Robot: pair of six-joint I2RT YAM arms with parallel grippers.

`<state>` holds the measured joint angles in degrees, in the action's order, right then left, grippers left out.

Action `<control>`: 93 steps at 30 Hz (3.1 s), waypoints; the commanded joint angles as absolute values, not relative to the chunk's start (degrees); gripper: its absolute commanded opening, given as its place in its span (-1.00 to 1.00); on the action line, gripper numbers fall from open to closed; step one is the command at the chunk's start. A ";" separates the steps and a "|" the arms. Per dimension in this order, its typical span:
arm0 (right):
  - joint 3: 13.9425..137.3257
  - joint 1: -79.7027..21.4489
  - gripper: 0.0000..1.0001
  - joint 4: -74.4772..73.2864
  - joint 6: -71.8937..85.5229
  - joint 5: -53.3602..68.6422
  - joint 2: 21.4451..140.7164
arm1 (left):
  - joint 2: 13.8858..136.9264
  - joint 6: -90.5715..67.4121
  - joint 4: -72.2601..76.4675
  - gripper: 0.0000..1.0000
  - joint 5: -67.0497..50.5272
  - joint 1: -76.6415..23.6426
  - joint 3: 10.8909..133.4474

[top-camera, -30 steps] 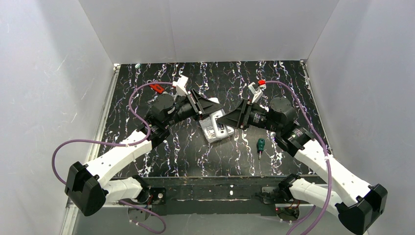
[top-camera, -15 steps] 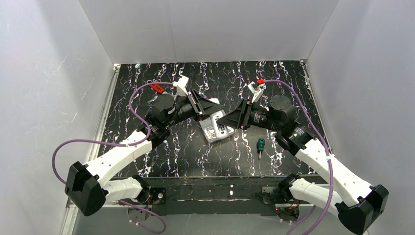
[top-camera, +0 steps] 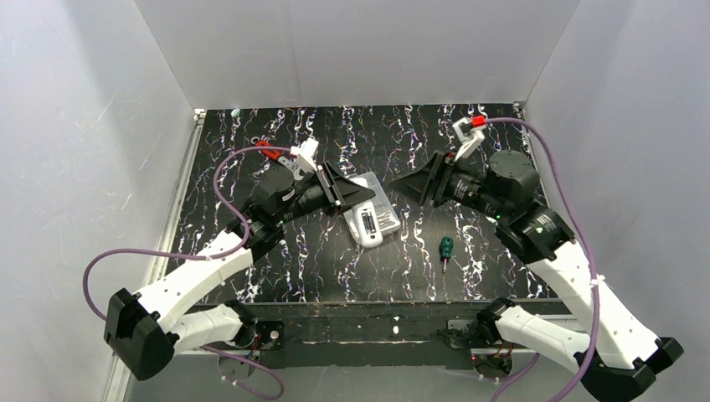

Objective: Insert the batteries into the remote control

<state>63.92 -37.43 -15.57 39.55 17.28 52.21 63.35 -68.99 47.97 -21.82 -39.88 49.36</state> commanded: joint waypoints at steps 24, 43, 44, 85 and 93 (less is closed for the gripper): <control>71.84 -52.07 0.57 -26.19 24.91 -2.79 63.02 | 52.04 -57.13 16.64 -1.00 -6.28 -39.99 49.36; 67.68 -60.73 0.64 -18.74 30.27 -1.44 68.09 | 55.41 -62.31 22.03 -1.00 -2.87 -39.99 50.41; 67.63 -61.04 0.64 -18.72 30.39 -1.41 68.60 | 55.46 -62.50 22.29 -1.00 -2.78 -39.93 50.38; 61.43 -62.85 -0.15 -20.80 7.52 -1.72 69.53 | 55.42 -65.49 18.90 -1.00 -9.82 -38.95 55.02; 59.54 -62.80 -0.14 -18.98 3.85 -2.77 67.76 | 55.33 -65.44 19.06 -1.00 -10.28 -38.97 55.03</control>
